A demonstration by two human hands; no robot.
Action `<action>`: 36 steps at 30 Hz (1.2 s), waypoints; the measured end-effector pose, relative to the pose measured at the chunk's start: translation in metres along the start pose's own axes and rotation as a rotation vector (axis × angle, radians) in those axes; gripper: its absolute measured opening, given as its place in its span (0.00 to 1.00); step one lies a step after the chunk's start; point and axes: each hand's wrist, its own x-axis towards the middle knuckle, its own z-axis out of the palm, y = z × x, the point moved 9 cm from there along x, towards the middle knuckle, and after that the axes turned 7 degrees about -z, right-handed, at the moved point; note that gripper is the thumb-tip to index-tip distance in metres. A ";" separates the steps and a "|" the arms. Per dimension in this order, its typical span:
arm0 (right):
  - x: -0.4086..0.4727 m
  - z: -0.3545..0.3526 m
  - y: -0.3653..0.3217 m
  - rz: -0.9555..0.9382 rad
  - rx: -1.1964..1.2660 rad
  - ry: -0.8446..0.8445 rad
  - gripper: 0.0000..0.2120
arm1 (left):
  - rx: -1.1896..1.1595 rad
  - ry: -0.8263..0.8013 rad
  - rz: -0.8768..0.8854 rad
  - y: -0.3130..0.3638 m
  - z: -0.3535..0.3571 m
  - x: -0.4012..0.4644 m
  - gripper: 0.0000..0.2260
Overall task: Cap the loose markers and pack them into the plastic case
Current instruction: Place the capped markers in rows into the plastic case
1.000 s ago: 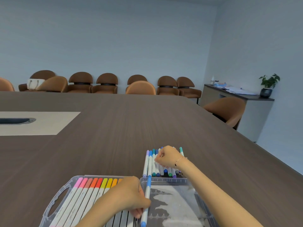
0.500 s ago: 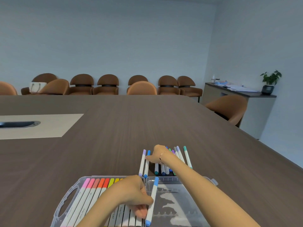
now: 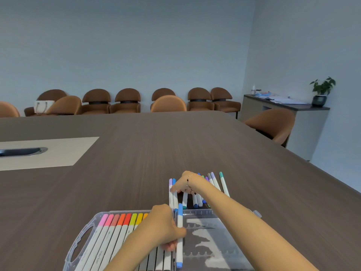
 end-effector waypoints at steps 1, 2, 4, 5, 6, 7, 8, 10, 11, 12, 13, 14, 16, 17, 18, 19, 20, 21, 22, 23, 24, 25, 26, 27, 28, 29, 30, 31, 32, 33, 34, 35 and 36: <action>0.000 0.001 0.000 0.000 0.012 0.000 0.21 | 0.002 0.000 -0.002 -0.002 -0.003 0.001 0.11; 0.001 0.002 0.001 0.002 0.026 0.003 0.21 | 0.017 0.002 -0.001 -0.004 -0.004 0.002 0.11; 0.003 0.002 0.001 -0.007 0.069 0.031 0.17 | 0.072 -0.007 -0.008 -0.005 -0.002 0.004 0.19; 0.003 0.001 0.002 -0.017 0.095 0.053 0.13 | 0.089 -0.028 -0.017 -0.007 0.002 0.004 0.21; 0.001 -0.002 0.003 -0.024 0.122 0.082 0.10 | 0.095 -0.057 -0.024 -0.008 0.005 0.006 0.21; -0.003 -0.007 0.003 -0.036 0.150 0.116 0.11 | 0.087 -0.089 -0.028 -0.008 0.007 0.007 0.20; -0.008 -0.012 0.005 -0.051 0.181 0.149 0.12 | 0.062 -0.129 -0.035 -0.009 0.008 0.007 0.17; -0.022 -0.023 0.009 -0.086 0.243 0.194 0.12 | 0.011 -0.218 -0.045 -0.012 0.009 0.006 0.15; -0.031 -0.026 0.011 -0.099 0.264 0.194 0.11 | 0.003 -0.258 -0.040 -0.013 0.009 0.004 0.14; -0.038 -0.028 0.016 -0.109 0.274 0.182 0.12 | 0.002 -0.285 -0.028 -0.013 0.008 0.003 0.14; -0.046 -0.028 0.021 -0.113 0.284 0.166 0.12 | 0.006 -0.297 -0.017 -0.014 0.007 0.001 0.14; -0.054 -0.027 0.027 -0.113 0.300 0.152 0.12 | 0.014 -0.299 -0.011 -0.015 0.006 0.001 0.15; -0.071 -0.024 0.038 -0.106 0.363 0.125 0.13 | 0.007 -0.314 -0.021 -0.017 0.007 0.003 0.14; -0.080 -0.020 0.041 -0.107 0.401 0.105 0.13 | -0.003 -0.326 -0.033 -0.018 0.008 0.003 0.13; -0.088 -0.017 0.044 -0.111 0.424 0.082 0.13 | -0.011 -0.338 -0.045 -0.018 0.010 0.004 0.12; -0.095 -0.013 0.046 -0.116 0.429 0.062 0.14 | -0.013 -0.346 -0.057 -0.018 0.011 0.004 0.12; -0.102 -0.009 0.047 -0.124 0.427 0.041 0.14 | -0.013 -0.348 -0.065 -0.018 0.012 0.005 0.11; -0.108 -0.004 0.046 -0.131 0.433 0.015 0.15 | -0.011 -0.349 -0.069 -0.017 0.012 0.006 0.11; -0.112 0.001 0.046 -0.137 0.444 -0.016 0.15 | -0.011 -0.351 -0.066 -0.017 0.012 0.006 0.10; -0.116 0.007 0.044 -0.140 0.455 -0.051 0.14 | -0.011 -0.355 -0.057 -0.016 0.012 0.006 0.10; -0.119 0.013 0.042 -0.140 0.460 -0.080 0.14 | -0.008 -0.362 -0.042 -0.015 0.011 0.005 0.10; -0.122 0.019 0.039 -0.141 0.448 -0.102 0.13 | -0.001 -0.367 -0.022 -0.015 0.008 0.004 0.10; -0.124 0.024 0.036 -0.144 0.423 -0.115 0.13 | 0.012 -0.367 -0.001 -0.016 0.005 0.003 0.10; -0.124 0.029 0.034 -0.149 0.395 -0.122 0.13 | 0.029 -0.359 0.017 -0.018 -0.001 0.002 0.10; -0.124 0.033 0.031 -0.150 0.376 -0.124 0.12 | 0.044 -0.348 0.030 -0.021 -0.007 0.001 0.10; -0.123 0.036 0.030 -0.146 0.370 -0.125 0.12 | 0.053 -0.340 0.041 -0.023 -0.012 0.000 0.10; -0.121 0.040 0.029 -0.138 0.364 -0.121 0.11 | 0.059 -0.335 0.054 -0.024 -0.016 -0.002 0.11; -0.118 0.042 0.030 -0.128 0.353 -0.108 0.11 | 0.070 -0.337 0.064 -0.024 -0.018 -0.004 0.11; -0.116 0.044 0.031 -0.118 0.339 -0.090 0.12 | 0.088 -0.346 0.069 -0.024 -0.017 -0.007 0.12; -0.114 0.045 0.033 -0.107 0.319 -0.066 0.14 | 0.111 -0.359 0.066 -0.022 -0.013 -0.009 0.14; -0.113 0.046 0.035 -0.099 0.290 -0.040 0.16 | 0.131 -0.366 0.061 -0.020 -0.008 -0.011 0.16; -0.111 0.046 0.037 -0.097 0.257 -0.016 0.18 | 0.147 -0.362 0.058 -0.017 -0.003 -0.012 0.17; -0.110 0.047 0.038 -0.099 0.233 0.005 0.18 | 0.166 -0.343 0.059 -0.013 0.002 -0.012 0.18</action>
